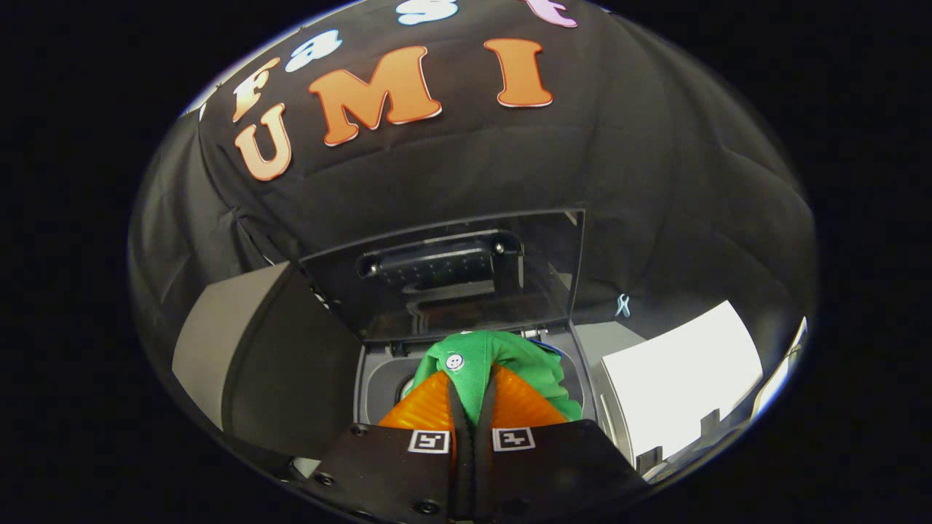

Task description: Put the clothes into the washing machine and then close the washing machine lid.

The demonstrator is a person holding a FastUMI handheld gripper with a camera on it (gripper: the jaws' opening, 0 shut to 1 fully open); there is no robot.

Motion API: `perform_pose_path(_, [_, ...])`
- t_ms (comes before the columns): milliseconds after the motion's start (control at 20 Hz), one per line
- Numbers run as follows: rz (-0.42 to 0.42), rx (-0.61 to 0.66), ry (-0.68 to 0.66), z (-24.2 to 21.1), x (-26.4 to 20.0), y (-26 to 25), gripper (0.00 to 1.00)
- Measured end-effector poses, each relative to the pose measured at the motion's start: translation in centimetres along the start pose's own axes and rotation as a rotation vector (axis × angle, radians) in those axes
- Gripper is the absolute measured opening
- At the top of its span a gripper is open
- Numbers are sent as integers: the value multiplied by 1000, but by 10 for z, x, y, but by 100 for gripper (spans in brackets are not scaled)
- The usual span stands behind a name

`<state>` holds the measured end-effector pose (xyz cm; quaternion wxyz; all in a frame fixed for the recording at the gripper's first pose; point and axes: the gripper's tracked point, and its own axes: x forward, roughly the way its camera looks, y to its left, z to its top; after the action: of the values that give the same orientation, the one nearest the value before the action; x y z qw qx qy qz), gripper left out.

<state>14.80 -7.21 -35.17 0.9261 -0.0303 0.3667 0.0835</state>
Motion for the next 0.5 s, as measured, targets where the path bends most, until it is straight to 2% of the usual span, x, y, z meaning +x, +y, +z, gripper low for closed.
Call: perform_pose_path(500, [17,-60,169,-72,78,-1,8])
